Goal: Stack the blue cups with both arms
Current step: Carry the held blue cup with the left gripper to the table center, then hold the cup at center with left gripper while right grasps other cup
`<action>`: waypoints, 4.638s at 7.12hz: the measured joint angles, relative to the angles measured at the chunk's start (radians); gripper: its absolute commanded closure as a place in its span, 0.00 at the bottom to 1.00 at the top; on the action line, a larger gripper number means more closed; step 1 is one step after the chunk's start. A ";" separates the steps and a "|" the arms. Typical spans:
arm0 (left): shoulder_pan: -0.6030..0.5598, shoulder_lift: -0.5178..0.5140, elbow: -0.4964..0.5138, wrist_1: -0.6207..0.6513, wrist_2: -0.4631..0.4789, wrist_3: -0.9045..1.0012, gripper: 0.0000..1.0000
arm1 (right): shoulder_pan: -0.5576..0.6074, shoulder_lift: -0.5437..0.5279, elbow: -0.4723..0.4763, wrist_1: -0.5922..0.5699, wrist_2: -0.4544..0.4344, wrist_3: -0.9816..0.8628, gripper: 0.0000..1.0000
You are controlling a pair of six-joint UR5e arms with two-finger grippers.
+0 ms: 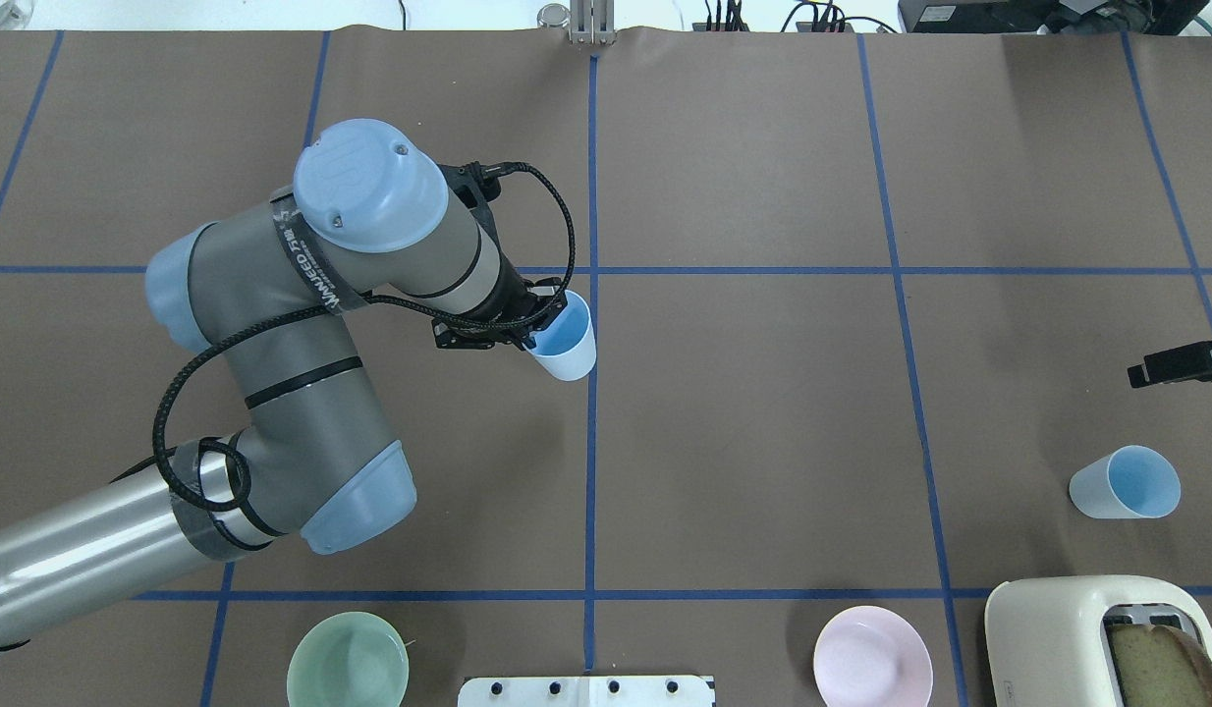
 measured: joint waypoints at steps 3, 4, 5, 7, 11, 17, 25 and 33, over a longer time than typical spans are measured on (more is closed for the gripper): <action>0.027 -0.022 0.019 0.002 0.040 -0.014 1.00 | -0.059 -0.047 -0.008 0.064 -0.037 0.002 0.01; 0.028 -0.030 0.027 0.001 0.042 -0.018 1.00 | -0.082 -0.055 -0.009 0.073 -0.040 0.002 0.02; 0.028 -0.033 0.031 0.001 0.044 -0.020 1.00 | -0.104 -0.058 -0.010 0.077 -0.041 0.002 0.02; 0.029 -0.034 0.034 0.002 0.044 -0.020 1.00 | -0.135 -0.066 -0.011 0.083 -0.043 0.001 0.02; 0.029 -0.035 0.041 0.001 0.044 -0.020 1.00 | -0.152 -0.128 -0.016 0.161 -0.054 -0.002 0.02; 0.029 -0.034 0.042 0.002 0.044 -0.020 1.00 | -0.169 -0.122 -0.046 0.167 -0.091 -0.006 0.21; 0.029 -0.032 0.049 0.001 0.057 -0.018 1.00 | -0.209 -0.121 -0.058 0.200 -0.106 0.002 1.00; 0.125 -0.034 0.072 -0.001 0.202 -0.042 1.00 | -0.063 0.135 -0.038 -0.061 -0.033 -0.003 1.00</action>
